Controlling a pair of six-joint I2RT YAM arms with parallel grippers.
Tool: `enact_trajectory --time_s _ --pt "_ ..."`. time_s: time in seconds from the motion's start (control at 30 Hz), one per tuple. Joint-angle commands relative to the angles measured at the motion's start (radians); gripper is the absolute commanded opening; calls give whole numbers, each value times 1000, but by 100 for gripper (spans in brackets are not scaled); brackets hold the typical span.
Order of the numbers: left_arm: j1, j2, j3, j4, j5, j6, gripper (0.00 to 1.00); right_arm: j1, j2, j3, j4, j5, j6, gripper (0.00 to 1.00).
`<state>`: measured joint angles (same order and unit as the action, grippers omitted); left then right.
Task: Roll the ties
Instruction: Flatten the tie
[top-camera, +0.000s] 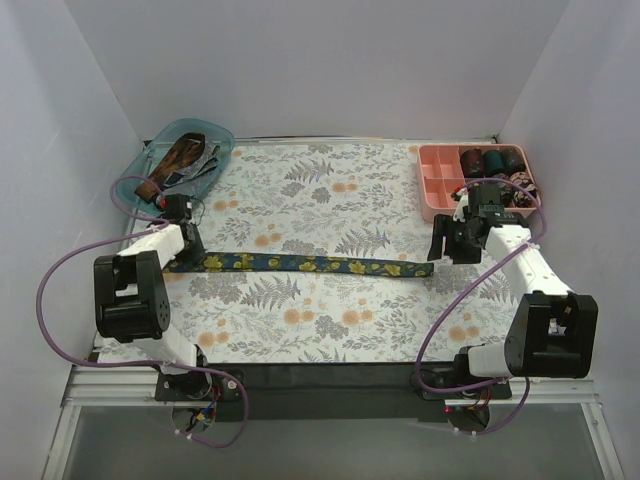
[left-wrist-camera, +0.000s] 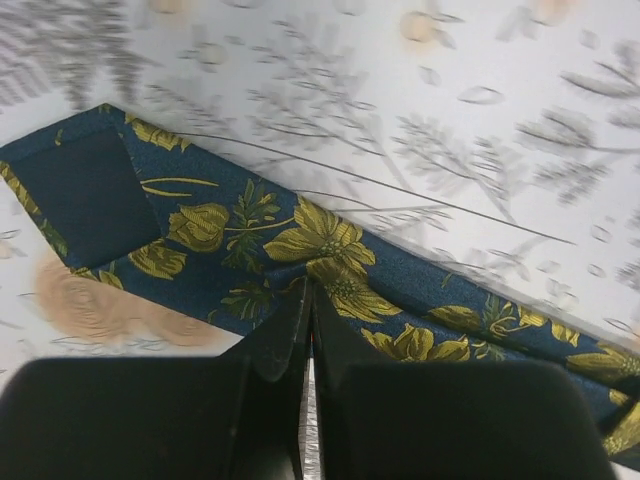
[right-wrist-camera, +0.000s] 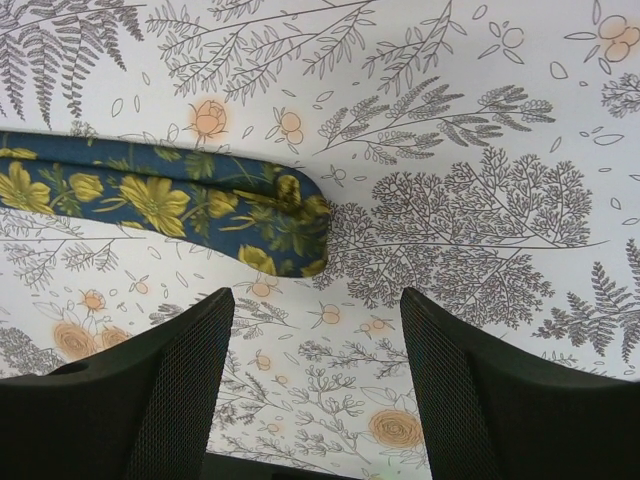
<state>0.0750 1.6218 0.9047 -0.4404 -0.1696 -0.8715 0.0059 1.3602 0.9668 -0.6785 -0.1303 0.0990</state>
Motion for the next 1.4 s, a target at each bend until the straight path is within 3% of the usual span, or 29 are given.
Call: enact_trajectory --time_s 0.0,0.07,0.2,0.23,0.3,0.37,0.4,0.47,0.53,0.63,0.83,1.23,1.37 --pt "65 -23 -27 -30 -73 38 2 28 -4 27 19 -5 -4 62" --pt "86 -28 -14 -52 -82 45 5 39 2 33 19 0 -4 62" --pt "77 -118 14 -51 -42 83 32 45 -1 42 19 1 -12 69" --pt "42 -138 25 -46 -41 116 44 45 0 49 17 1 -13 72" --pt "-21 -166 69 -38 -41 176 52 43 -1 58 19 -2 -13 82" --pt "-171 -201 94 -1 -42 274 65 45 -4 69 19 -11 -15 93" --pt "-217 -207 117 9 -27 301 67 43 -3 75 17 -14 -15 96" --pt "-323 -198 138 63 100 360 76 45 -1 84 19 -17 -10 98" --pt "-430 -153 172 109 232 414 78 45 -4 87 19 -20 -5 98" --pt "-600 -74 238 124 289 546 82 43 -13 85 19 -12 4 98" --pt "-763 131 359 127 389 696 83 42 -35 63 20 -3 11 98" --pt "-805 326 438 78 519 782 81 34 -47 3 39 -28 24 98" --pt "-805 363 451 69 518 795 75 34 -36 -2 46 -40 19 98"
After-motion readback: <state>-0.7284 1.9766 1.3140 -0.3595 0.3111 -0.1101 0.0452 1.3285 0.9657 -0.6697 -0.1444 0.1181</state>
